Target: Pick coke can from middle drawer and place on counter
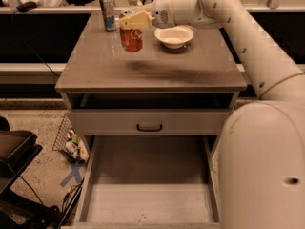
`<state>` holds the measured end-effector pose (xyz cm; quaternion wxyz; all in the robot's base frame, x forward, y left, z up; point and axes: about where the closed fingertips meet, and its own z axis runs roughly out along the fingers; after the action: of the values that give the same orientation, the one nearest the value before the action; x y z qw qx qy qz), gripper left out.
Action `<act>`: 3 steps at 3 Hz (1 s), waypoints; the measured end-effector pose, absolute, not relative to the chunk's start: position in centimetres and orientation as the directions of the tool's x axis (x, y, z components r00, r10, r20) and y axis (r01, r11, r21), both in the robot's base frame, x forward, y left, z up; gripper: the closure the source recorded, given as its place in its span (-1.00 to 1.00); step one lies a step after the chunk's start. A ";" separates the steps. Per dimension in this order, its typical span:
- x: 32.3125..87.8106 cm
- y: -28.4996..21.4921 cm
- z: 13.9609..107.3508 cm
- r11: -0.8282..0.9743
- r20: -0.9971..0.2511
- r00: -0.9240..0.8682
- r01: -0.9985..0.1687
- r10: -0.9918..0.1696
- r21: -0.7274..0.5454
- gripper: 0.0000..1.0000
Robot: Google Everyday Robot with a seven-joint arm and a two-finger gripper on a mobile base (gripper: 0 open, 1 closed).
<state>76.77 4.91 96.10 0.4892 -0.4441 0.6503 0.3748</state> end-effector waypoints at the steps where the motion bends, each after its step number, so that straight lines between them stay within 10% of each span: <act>1: 78.9 8.9 95.6 0.288 -0.973 -0.076 -0.957 -0.217 0.010 1.00; 3: 80.5 13.5 91.6 0.259 -0.975 -0.052 -0.966 -0.216 -0.006 1.00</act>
Offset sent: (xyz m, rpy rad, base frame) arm 0.0489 0.0912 -0.0404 -0.0262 -0.0838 0.0780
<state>80.46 13.53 91.64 0.4962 -0.4772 0.6190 0.3779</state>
